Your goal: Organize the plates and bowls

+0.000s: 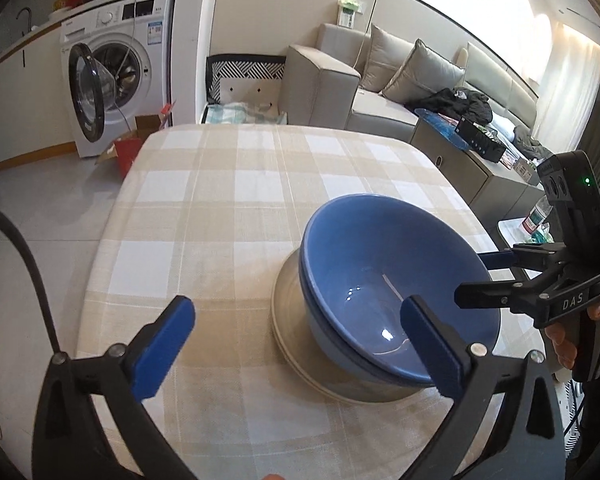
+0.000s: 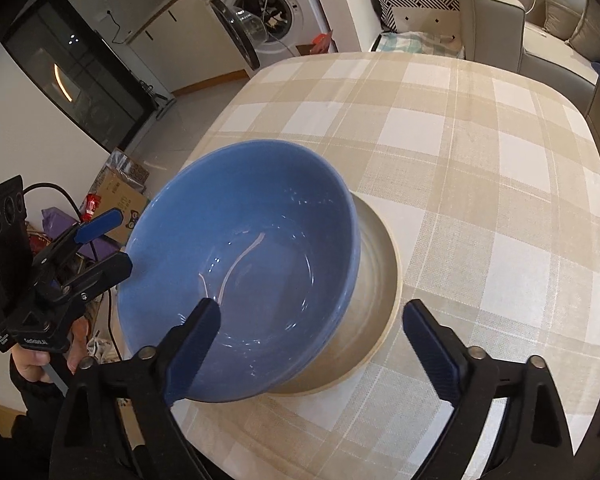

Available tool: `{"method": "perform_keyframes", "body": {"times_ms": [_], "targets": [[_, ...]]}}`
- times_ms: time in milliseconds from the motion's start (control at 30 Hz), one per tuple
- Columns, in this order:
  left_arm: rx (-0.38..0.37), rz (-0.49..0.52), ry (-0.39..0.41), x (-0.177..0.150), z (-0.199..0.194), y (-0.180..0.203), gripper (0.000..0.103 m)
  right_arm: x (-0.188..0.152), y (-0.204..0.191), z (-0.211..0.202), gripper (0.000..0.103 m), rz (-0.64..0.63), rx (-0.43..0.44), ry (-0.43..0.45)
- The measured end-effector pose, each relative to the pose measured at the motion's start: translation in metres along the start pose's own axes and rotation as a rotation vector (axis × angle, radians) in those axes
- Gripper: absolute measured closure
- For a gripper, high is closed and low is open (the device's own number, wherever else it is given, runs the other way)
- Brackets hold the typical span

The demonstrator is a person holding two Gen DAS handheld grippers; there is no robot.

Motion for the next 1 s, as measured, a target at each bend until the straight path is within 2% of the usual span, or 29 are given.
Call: {"method": "perform_keyframes", "body": {"times_ms": [67, 267, 433, 567, 633, 800, 1000], "targets": [[0.004, 0.003, 0.023, -0.003, -0.004, -0.002, 0.0, -0.002, 0.0, -0.004, 0.001, -0.021, -0.005, 0.048], [0.069, 0.018, 0.106, -0.011, -0.014, -0.008, 0.0, -0.016, 0.002, -0.029, 0.0, -0.084, 0.007, 0.216], [0.089, 0.032, 0.228, -0.02, -0.033, -0.01, 0.0, -0.032, 0.001, -0.055, 0.0, -0.158, -0.029, 0.398], [0.144, 0.035, 0.297, -0.029, -0.044, -0.012, 0.0, -0.046, -0.002, -0.069, 0.0, -0.198, -0.03, 0.51], [0.16, 0.028, 0.306, -0.034, -0.045, -0.013, 0.0, -0.055, -0.004, -0.071, 0.0, -0.213, -0.03, 0.547], [0.13, -0.008, 0.337, -0.05, -0.045, -0.019, 0.0, -0.08, -0.009, -0.069, 0.0, -0.264, -0.056, 0.594], [0.163, -0.012, 0.383, -0.064, -0.046, -0.023, 0.0, -0.099, -0.012, -0.057, 0.0, -0.313, -0.089, 0.626]]}}
Point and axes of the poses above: each gripper's, at about its wrist camera, not at the fingertips, and z roughly the way its jaws point, y to its right, x to its top, the point moved 6 cm from there along z, roughly the way its jaws point, and after that the axes turned 10 degrees about -y, right-handed, at the moved point
